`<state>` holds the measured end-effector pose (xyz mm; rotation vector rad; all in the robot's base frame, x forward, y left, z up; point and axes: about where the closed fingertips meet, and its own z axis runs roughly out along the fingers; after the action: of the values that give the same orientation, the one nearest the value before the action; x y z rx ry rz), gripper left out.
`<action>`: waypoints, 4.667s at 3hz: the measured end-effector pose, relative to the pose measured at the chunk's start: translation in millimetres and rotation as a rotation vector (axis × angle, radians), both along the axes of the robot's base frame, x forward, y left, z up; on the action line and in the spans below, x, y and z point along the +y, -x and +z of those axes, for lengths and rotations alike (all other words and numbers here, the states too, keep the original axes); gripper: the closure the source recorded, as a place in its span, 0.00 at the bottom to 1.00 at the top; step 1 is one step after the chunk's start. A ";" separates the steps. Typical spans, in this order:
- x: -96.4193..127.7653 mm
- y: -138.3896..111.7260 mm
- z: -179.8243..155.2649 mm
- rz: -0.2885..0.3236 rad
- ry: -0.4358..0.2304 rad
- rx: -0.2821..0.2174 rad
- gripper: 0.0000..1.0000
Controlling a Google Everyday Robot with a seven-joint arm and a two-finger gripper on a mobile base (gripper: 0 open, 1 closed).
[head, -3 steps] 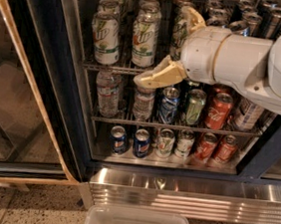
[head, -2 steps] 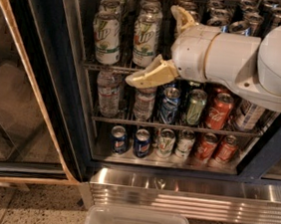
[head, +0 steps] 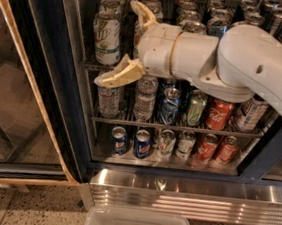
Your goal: Pick 7up can from top shelf of fridge
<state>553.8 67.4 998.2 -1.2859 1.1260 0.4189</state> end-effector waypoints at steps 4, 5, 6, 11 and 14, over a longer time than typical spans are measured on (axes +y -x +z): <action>74.0 28.7 16.6 0.028 -0.035 0.017 0.00; 74.0 28.7 16.6 0.028 -0.035 0.017 0.00; 84.6 33.0 8.8 0.001 -0.075 0.050 0.00; 106.9 60.4 -12.0 -0.245 -0.229 0.089 0.00; 118.3 155.0 -65.1 -0.323 -0.394 0.101 0.00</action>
Offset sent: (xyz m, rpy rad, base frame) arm -0.0220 0.0519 0.0207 0.0648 -0.1026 0.1074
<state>398.8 185.8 933.1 -0.7319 1.2389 0.4396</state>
